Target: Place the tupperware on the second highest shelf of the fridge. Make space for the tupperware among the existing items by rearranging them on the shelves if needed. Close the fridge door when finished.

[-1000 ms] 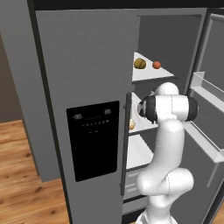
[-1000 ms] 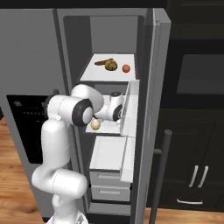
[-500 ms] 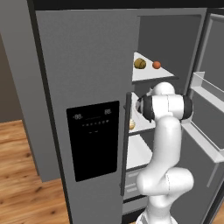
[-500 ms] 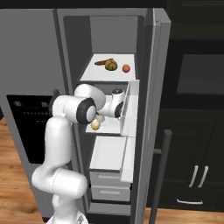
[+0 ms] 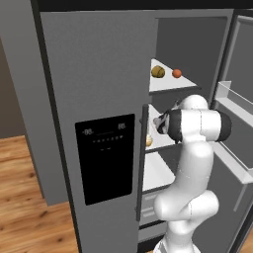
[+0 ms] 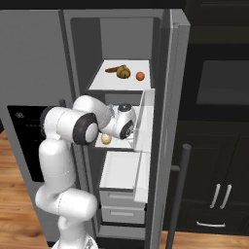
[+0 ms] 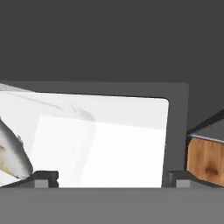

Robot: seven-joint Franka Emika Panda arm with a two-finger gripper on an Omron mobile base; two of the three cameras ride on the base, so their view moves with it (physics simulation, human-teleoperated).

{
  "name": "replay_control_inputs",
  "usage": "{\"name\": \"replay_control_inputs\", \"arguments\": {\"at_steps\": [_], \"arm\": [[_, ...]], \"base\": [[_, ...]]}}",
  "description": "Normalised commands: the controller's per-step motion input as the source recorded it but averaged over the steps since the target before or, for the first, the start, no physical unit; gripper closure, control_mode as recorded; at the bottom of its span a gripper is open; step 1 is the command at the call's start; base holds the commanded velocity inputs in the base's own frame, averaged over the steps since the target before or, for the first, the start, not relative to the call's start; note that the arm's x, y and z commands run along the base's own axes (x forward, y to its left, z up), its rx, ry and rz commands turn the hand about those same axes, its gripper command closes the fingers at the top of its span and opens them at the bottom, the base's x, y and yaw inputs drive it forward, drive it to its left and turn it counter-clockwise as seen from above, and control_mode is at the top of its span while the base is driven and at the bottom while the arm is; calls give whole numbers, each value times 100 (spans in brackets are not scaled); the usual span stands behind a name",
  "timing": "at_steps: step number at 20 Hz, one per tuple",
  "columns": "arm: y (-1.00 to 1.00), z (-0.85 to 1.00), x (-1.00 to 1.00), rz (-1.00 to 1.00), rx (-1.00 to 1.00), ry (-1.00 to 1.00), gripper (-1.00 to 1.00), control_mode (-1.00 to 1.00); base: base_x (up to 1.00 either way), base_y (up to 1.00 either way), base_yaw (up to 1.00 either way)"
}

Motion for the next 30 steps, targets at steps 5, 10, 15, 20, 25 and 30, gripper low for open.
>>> {"name": "replay_control_inputs", "arguments": {"at_steps": [5,10,15,20,25,30], "arm": [[34,15,-100,0,-1,-50,-100,-100],[39,86,-100,-1,-3,-49,-100,-100],[23,100,-100,0,0,-27,-100,-100],[6,100,-100,0,0,-5,-100,-100],[6,100,-100,0,5,16,-100,-100],[4,88,-100,0,2,58,-100,-100]], "base": [[0,0,0],[0,0,0],[0,0,0],[0,0,0],[0,0,0],[0,0,0]]}}
